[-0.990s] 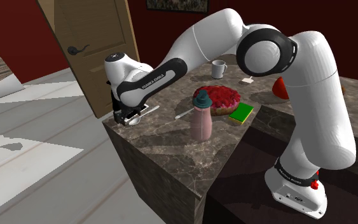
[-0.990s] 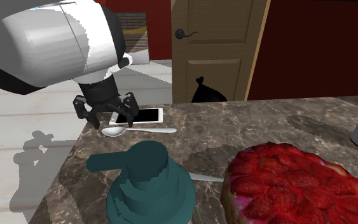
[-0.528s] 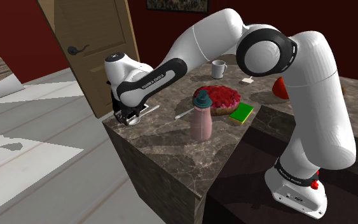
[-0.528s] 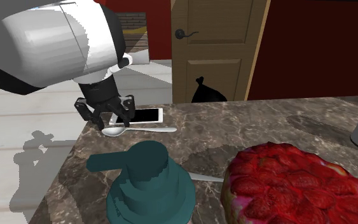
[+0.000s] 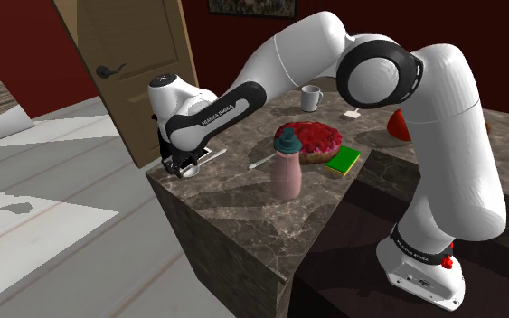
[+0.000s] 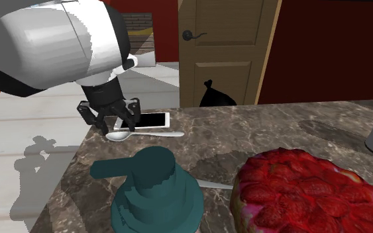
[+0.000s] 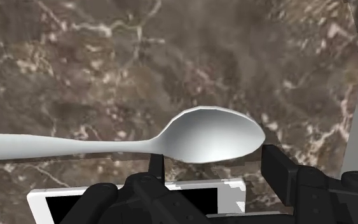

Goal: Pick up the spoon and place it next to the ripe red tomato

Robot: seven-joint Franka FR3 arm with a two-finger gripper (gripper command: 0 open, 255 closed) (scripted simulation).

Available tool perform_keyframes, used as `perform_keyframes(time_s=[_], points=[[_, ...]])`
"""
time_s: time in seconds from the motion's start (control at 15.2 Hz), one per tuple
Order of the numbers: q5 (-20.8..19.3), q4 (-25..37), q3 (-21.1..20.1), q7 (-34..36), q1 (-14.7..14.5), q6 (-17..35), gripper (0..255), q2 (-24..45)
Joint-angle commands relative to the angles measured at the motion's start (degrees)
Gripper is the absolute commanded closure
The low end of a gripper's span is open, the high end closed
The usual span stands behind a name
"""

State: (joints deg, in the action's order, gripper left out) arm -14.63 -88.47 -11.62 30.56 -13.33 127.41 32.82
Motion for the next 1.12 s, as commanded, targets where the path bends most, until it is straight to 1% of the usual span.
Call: perform_keyframes(time_s=[0.0,1.06], points=[[0.2,0.3,-0.1,-0.2,0.1,-0.9,255,-0.6],[1.9,6.7,-1.0,-2.1,0.2,-11.0,255,-4.4]])
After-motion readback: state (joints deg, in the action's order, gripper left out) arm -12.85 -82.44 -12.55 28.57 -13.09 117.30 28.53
